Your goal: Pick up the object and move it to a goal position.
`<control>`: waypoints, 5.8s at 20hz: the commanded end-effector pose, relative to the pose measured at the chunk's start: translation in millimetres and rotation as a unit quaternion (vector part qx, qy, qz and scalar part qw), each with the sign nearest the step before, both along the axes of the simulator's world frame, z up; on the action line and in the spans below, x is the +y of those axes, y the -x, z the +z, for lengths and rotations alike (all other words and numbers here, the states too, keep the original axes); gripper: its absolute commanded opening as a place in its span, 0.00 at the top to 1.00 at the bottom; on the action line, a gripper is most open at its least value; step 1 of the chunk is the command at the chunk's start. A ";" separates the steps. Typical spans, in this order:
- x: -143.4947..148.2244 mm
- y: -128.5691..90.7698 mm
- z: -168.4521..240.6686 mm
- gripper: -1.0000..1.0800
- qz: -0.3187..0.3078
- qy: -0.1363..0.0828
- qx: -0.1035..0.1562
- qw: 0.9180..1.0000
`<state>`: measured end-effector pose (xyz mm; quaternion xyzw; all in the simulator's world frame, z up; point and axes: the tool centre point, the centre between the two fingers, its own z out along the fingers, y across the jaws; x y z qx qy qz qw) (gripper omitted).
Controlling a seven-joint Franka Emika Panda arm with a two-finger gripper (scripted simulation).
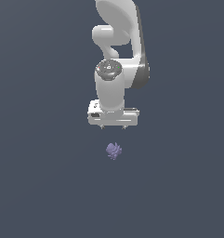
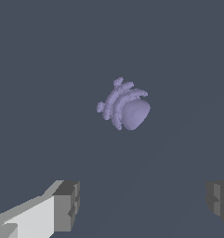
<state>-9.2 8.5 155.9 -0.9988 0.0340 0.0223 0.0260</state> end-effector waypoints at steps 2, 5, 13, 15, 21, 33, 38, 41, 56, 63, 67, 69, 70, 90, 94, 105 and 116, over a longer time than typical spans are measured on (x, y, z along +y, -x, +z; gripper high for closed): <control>0.4 0.0 0.1 0.04 0.000 0.000 0.000 1.000; 6.4 -0.6 1.0 0.04 0.007 0.002 0.000 1.000; 21.4 -0.6 4.6 0.04 0.030 0.006 0.001 1.000; 20.6 -1.1 4.0 0.04 0.027 0.006 0.001 1.000; 19.7 -5.7 -0.7 0.04 0.002 0.007 0.001 1.000; 13.1 -28.6 -26.1 0.04 -0.127 0.015 -0.002 0.992; 9.2 -40.5 -40.6 0.04 -0.196 0.021 -0.004 0.980; 7.2 -46.4 -48.1 0.04 -0.231 0.024 -0.006 0.973; 2.6 -59.4 -65.2 0.04 -0.309 0.032 -0.012 0.951; 2.7 -58.6 -80.0 0.04 -0.307 0.032 -0.012 0.951; 2.7 -57.9 -102.7 0.04 -0.308 0.032 -0.012 0.951; 2.6 -57.9 -110.4 0.04 -0.309 0.032 -0.012 0.951; 2.3 -58.0 -112.9 0.04 -0.309 0.032 -0.012 0.950; -5.0 -64.4 -105.8 1.00 -0.307 0.029 -0.021 0.951; -21.2 -75.0 -85.1 1.00 -0.302 0.022 -0.041 0.952; -100.7 -118.1 24.7 1.00 -0.275 -0.016 -0.141 0.951; -182.3 -143.9 147.4 1.00 -0.243 -0.061 -0.243 0.937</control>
